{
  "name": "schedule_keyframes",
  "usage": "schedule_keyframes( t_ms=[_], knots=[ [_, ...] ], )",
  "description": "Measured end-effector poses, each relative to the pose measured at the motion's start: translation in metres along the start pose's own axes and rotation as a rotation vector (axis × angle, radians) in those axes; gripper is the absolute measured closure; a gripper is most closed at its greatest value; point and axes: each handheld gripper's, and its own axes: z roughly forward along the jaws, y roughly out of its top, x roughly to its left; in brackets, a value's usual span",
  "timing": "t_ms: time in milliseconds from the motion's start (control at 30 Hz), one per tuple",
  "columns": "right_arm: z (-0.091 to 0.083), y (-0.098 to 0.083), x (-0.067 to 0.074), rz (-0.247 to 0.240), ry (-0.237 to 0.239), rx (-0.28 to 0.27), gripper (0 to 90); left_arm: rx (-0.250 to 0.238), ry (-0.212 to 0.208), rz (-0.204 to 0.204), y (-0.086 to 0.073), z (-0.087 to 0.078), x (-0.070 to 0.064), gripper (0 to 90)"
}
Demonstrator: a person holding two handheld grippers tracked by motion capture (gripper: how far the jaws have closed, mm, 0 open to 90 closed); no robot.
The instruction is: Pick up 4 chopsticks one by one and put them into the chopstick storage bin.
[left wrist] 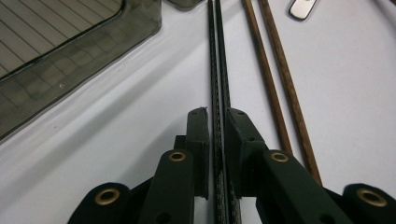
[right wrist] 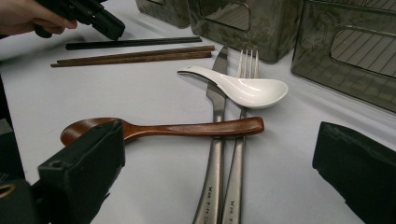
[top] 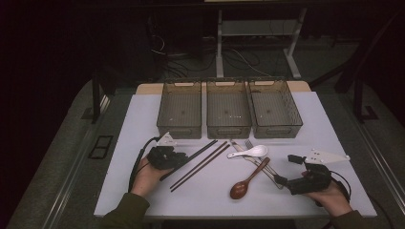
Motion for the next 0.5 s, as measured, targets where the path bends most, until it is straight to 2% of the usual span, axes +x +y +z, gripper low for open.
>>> schedule_keyframes(
  t_ms=[500],
  knots=[
    [-0.0001,0.0001,0.0003,0.002,0.003,-0.001,2.1,0.014,-0.002,0.002,-0.0016,0.0020,0.0013,78.7]
  ],
)
